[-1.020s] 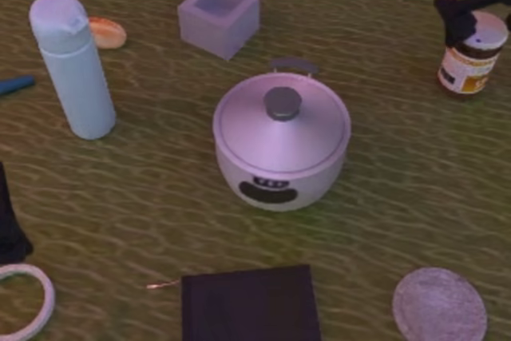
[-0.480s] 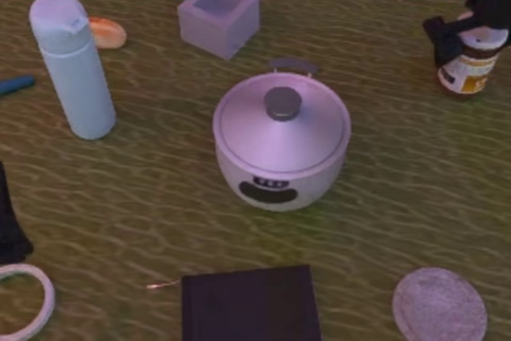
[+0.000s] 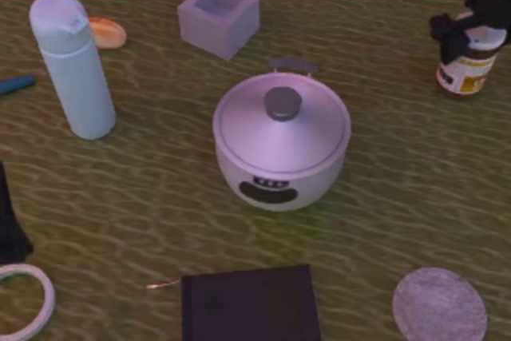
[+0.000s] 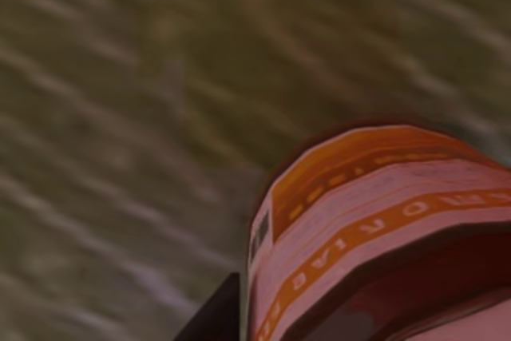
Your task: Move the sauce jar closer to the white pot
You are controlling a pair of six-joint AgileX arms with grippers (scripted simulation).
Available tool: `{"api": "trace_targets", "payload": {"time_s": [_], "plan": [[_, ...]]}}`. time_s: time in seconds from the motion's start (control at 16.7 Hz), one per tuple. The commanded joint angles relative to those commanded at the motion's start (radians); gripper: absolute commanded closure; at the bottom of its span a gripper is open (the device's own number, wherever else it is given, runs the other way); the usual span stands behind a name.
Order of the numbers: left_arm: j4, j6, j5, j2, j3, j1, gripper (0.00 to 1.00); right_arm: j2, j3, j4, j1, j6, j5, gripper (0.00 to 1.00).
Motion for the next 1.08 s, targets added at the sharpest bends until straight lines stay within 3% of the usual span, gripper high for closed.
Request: {"api": "trace_targets", "payload": {"time_s": [0.36,1.08], "plan": [[0.000,0.000,0.000,0.000,0.000,0.000,0.00,0.000,0.000,0.000,0.000,0.000,0.000,0.98],[0.000,0.000,0.000,0.000,0.000,0.000,0.00,-0.037,-0.037,0.006,0.000,0.001,-0.002,1.00]]}}
